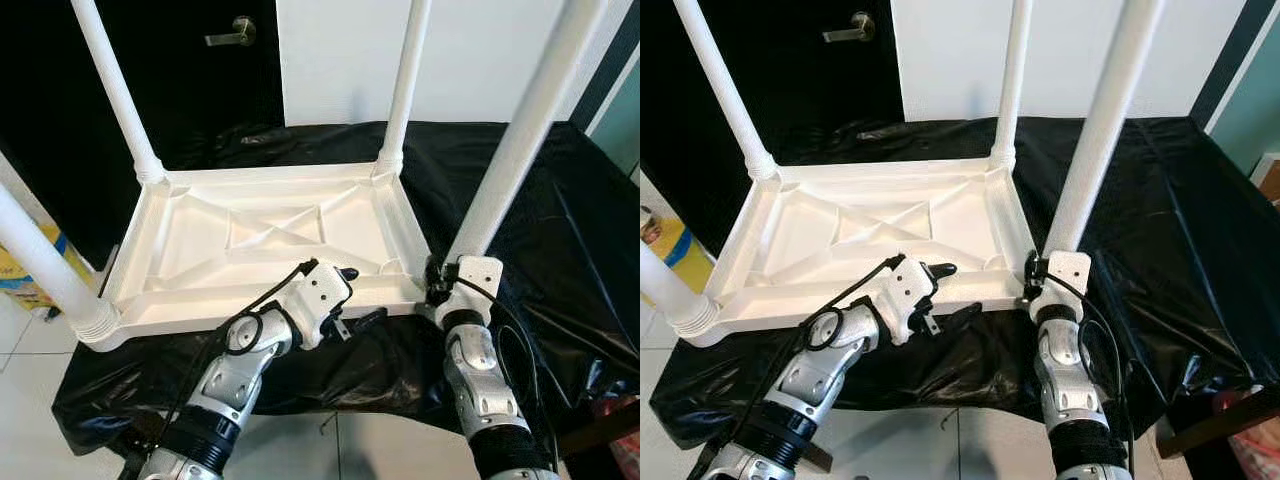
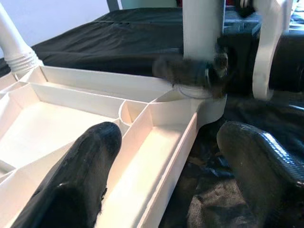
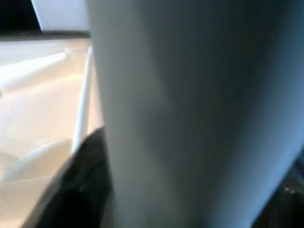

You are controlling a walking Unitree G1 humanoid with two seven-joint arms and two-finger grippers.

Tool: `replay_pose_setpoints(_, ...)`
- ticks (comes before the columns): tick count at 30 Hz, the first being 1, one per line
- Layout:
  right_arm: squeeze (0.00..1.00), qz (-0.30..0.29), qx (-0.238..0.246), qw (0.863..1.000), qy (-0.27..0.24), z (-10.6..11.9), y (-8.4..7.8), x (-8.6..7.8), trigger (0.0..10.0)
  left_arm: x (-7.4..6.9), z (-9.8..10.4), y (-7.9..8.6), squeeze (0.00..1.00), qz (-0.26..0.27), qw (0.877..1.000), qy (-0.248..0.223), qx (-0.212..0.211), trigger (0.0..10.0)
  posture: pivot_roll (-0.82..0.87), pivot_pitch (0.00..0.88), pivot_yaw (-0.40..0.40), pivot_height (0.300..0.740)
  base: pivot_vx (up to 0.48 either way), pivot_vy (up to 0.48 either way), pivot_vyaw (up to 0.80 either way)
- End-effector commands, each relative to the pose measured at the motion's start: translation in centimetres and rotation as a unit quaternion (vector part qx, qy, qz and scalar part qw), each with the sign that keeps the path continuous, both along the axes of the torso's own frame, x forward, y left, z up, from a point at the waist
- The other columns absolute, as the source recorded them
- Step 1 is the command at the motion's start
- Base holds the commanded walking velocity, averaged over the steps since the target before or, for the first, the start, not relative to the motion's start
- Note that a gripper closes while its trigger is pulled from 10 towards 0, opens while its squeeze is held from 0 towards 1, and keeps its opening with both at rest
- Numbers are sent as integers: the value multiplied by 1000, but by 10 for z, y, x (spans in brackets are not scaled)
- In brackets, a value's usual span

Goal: Building children table

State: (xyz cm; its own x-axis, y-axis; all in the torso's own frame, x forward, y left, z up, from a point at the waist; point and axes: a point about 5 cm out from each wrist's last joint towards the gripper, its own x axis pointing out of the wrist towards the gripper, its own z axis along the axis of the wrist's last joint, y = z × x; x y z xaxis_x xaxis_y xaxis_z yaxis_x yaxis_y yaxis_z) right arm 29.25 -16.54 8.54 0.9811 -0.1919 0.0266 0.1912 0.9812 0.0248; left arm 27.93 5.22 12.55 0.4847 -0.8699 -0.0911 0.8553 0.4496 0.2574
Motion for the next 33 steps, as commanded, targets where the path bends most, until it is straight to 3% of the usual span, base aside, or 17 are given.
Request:
replay_pose_setpoints(1, 1000, 2, 1, 1000, 14, -7, -7, -4, 10000, 2, -2, 2, 0, 39, 999, -8, 1, 10000, -60, 0, 2, 740, 0, 0, 0)
replay_pose_setpoints(8, 973, 58, -4, 998, 2, -5, -17, -4, 10000, 1, -2, 2, 0, 39, 999, -9, 4, 10000, -60, 0, -2, 740, 0, 0, 0)
replay_pose_setpoints(9, 0, 88, -8, 996, -3, -4, -18, -3, 10000, 1, -2, 2, 0, 37, 999, -9, 5, 10000, -60, 0, -2, 740, 0, 0, 0)
replay_pose_setpoints(11, 0, 107, -11, 994, -5, -3, -18, -2, 10000, 0, -2, 1, 0, 36, 999, -9, 5, 10000, -60, 0, -2, 740, 0, 0, 0)
replay_pose_setpoints(13, 0, 173, -25, 984, -16, 3, -21, 1, 10000, -3, -4, -2, 0, 24, 1000, -11, 13, 10000, -50, 0, -6, 740, 0, 0, 0)
replay_pose_setpoints(19, 0, 234, -46, 971, -31, 14, -27, 4, 10000, -6, -3, -5, 0, 15, 1000, -14, 19, 10000, -39, 0, -11, 740, 0, 0, 0)
replay_pose_setpoints(22, 0, 289, -60, 955, -31, 20, -32, 5, 10000, -8, -2, -6, 0, 8, 1000, -15, 21, 10000, -33, 0, -18, 740, 0, 0, 0)
replay_pose_setpoints(33, 0, 351, -91, 932, -24, 31, -37, 18, 10000, -11, 0, -14, 0, -11, 999, -24, 30, 10000, -22, 0, -21, 740, 0, 0, 0)
